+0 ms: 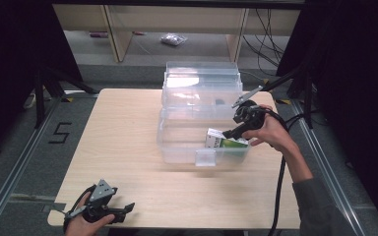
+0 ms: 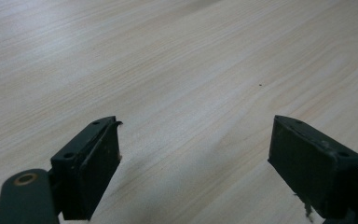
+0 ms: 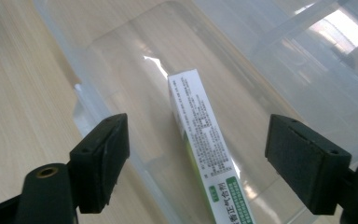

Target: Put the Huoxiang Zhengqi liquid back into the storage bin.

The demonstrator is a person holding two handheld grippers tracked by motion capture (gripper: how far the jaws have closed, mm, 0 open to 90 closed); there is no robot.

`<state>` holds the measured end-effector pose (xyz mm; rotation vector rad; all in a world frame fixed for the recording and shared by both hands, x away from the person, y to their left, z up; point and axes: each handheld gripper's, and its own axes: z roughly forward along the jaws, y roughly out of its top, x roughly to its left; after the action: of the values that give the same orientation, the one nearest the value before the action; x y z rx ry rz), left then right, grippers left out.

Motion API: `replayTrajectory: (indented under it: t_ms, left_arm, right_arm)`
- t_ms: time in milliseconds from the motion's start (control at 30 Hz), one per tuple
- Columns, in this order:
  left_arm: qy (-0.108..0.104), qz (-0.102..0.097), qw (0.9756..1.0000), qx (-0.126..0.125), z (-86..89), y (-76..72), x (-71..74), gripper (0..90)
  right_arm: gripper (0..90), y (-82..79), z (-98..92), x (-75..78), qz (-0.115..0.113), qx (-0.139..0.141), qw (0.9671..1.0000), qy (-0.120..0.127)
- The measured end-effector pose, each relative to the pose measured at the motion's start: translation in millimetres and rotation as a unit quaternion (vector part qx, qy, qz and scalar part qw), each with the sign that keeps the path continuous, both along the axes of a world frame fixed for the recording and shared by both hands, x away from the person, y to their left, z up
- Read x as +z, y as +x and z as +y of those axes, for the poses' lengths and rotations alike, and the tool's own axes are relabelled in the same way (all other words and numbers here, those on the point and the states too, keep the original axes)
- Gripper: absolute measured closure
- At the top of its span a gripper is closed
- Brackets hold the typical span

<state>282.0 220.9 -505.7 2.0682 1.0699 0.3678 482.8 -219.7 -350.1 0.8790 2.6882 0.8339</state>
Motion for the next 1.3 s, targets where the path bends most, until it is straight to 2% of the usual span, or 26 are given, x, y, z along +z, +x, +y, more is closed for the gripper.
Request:
replayTrajectory:
  t_ms: [33, 67, 100, 133, 167, 233, 367, 433, 533, 567, 733, 800, 867, 1033, 1067, 1200, 1233, 1267, 1300]
  left_arm:
    - [0.000, 0.000, 1.0000, 0.000, 0.0, 0.1, -0.1, 15.6]
    - [-0.001, 0.000, 1.0000, 0.001, 0.0, 0.1, -0.1, 15.7]
    - [-0.001, 0.000, 1.0000, 0.001, 0.0, 0.1, -0.1, 15.6]
    - [-0.001, -0.001, 1.0000, 0.001, -0.1, 0.1, 0.0, 15.6]
    - [0.000, -0.001, 1.0000, 0.000, 0.1, 0.0, 0.2, 15.6]
    - [-0.001, -0.001, 1.0000, 0.001, 0.1, 0.1, 0.0, 15.6]
    - [-0.005, -0.002, 1.0000, 0.002, -0.5, -0.1, 0.0, 15.7]
    - [-0.004, -0.002, 1.0000, 0.003, -0.1, 0.2, 0.1, 15.6]
    - [-0.003, -0.003, 1.0000, 0.002, 0.0, 0.3, 0.0, 15.6]
    - [0.000, -0.001, 1.0000, -0.001, 0.5, 0.2, 0.4, 15.7]
    - [-0.004, -0.002, 1.0000, 0.003, -0.3, 0.1, 0.0, 15.6]
    - [-0.001, -0.003, 1.0000, 0.003, 0.0, 0.2, 0.0, 15.6]
    - [0.003, -0.003, 1.0000, 0.002, 0.3, 0.3, 0.3, 15.6]
    - [-0.004, -0.002, 1.0000, 0.003, -0.6, 0.0, 0.0, 15.6]
    - [0.000, -0.001, 1.0000, 0.000, 0.3, 0.1, 0.4, 15.6]
    - [-0.006, -0.003, 1.0000, 0.003, -0.7, -0.2, 0.1, 15.6]
    - [-0.005, -0.003, 1.0000, 0.003, -0.4, 0.0, 0.1, 15.6]
    - [-0.005, -0.003, 1.0000, 0.003, -0.4, 0.0, 0.1, 15.6]
    - [-0.004, -0.003, 1.0000, 0.003, -0.2, 0.0, 0.0, 15.6]
  right_arm:
    - [22.1, -5.2, 0.2, 1.6, 0.016, -0.019, 0.9997, 0.002]
    - [21.9, -3.6, -1.0, 0.3, -0.003, 0.002, 1.0000, 0.009]
    - [21.9, -3.6, -1.0, 0.3, -0.003, 0.002, 1.0000, 0.009]
    - [21.7, -7.6, -0.1, 0.8, 0.013, -0.017, 0.9997, 0.012]
    - [20.6, -9.5, -0.6, -0.2, 0.002, -0.014, 0.9997, 0.018]
    - [20.9, -12.8, -0.6, -1.0, -0.002, -0.013, 0.9996, 0.025]
    - [21.4, -16.5, -2.0, -2.6, -0.003, -0.016, 0.9993, 0.033]
    - [21.8, -21.0, -2.5, -3.2, 0.006, -0.032, 0.9986, 0.043]
    - [21.7, -22.8, -2.4, -5.4, -0.001, -0.038, 0.9980, 0.050]
    - [21.8, -25.8, -1.9, -7.7, -0.004, -0.036, 0.9973, 0.064]
    - [21.6, -33.8, -2.5, -8.9, -0.005, -0.031, 0.9976, 0.061]
    - [21.6, -35.1, -1.6, -10.8, -0.007, -0.038, 0.9967, 0.071]
    - [21.7, -37.8, -2.6, -9.6, 0.002, -0.034, 0.9971, 0.068]
    - [21.8, -42.3, -3.5, -12.1, -0.002, -0.040, 0.9967, 0.071]
    - [21.8, -41.2, -4.1, -13.9, -0.016, -0.029, 0.9971, 0.069]
    - [21.8, -47.9, -1.3, -13.9, -0.010, -0.034, 0.9964, 0.077]
    - [21.8, -47.9, -0.9, -15.5, -0.025, -0.030, 0.9962, 0.078]
    - [21.8, -47.9, -0.9, -15.5, -0.025, -0.030, 0.9962, 0.078]
    - [21.7, -51.8, 0.4, -14.7, -0.015, -0.034, 0.9961, 0.080]
